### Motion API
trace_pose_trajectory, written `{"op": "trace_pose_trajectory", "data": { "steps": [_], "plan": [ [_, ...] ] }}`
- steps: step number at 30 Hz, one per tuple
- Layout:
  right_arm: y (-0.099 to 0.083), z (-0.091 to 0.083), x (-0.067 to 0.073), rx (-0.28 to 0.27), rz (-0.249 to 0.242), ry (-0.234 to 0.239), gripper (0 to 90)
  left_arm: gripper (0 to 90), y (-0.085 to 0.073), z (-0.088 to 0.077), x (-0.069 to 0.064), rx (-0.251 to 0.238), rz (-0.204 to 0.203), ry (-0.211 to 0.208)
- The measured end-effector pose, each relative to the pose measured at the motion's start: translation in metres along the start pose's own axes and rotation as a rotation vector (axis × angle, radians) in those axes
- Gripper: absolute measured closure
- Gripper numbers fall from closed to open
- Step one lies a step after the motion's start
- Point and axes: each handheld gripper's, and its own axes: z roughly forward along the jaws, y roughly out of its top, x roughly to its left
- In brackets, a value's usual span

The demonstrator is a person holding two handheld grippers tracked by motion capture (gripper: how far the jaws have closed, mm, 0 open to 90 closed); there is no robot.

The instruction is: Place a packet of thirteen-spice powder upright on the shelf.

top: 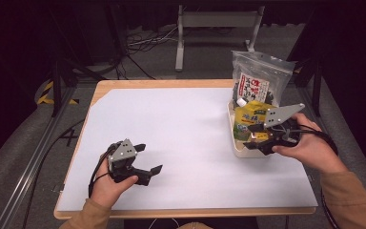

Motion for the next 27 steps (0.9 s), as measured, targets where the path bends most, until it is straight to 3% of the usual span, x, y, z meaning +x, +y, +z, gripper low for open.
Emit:
{"op": "trace_pose_trajectory", "data": {
  "steps": [11, 27],
  "plan": [
    [-0.021, -0.003, 0.021, -0.143, 0.147, -0.061, 35.8, 7.2, -0.020, -0.020, 0.008, -0.011, -0.037, 0.029],
    [-0.064, 0.001, 0.039, -0.252, 0.247, -0.132, 31.8, 7.1, -0.030, -0.026, 0.012, -0.026, -0.040, 0.043]
  ]
}}
